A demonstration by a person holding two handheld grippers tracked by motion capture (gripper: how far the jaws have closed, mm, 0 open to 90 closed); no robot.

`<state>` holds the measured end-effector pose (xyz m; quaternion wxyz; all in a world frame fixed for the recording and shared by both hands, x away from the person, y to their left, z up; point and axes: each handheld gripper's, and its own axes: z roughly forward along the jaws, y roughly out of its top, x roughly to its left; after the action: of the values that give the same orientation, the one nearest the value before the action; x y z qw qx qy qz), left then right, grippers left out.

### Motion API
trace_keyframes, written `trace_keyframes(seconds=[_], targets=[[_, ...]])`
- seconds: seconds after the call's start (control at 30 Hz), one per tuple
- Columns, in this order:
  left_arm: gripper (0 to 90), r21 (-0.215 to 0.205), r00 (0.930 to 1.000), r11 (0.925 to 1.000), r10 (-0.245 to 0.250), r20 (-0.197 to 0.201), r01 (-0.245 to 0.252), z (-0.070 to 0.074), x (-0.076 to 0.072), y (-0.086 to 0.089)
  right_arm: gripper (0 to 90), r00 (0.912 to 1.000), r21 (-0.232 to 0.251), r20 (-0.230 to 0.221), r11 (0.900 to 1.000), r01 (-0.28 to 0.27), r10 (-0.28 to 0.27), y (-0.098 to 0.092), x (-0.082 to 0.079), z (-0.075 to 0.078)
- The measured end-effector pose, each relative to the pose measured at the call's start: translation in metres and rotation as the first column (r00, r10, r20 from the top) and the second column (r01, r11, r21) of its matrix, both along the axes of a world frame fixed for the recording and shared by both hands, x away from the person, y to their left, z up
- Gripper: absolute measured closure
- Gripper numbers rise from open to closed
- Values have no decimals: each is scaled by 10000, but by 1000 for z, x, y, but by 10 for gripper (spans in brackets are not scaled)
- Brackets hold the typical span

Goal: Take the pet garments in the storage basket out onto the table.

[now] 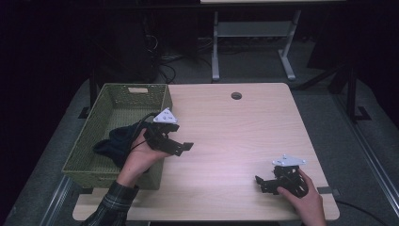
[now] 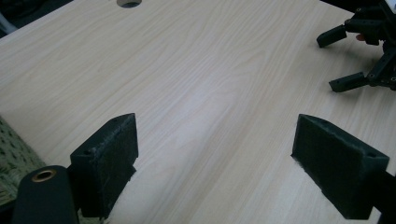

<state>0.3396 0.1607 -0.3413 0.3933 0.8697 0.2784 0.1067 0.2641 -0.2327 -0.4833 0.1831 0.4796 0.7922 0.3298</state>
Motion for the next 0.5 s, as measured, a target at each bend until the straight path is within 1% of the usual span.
trace_keyframes(seconds=[0.23, 0.37, 0.5], targets=[[139, -25, 9996, 9997, 263, 53, -263, 5, 2, 14, 0, 10000, -2, 4, 10000, -3, 3, 0, 0, 0], [140, -125, 9989, 9989, 464, 100, -463, 8, 2, 23, 0, 10000, -1, 1, 10000, -1, 1, 0, 0, 0], [139, -32, 9977, 9978, 655, 168, -655, 10, 3, 34, 0, 10000, -1, 0, 10000, 1, -1, 0, 0, 0]])
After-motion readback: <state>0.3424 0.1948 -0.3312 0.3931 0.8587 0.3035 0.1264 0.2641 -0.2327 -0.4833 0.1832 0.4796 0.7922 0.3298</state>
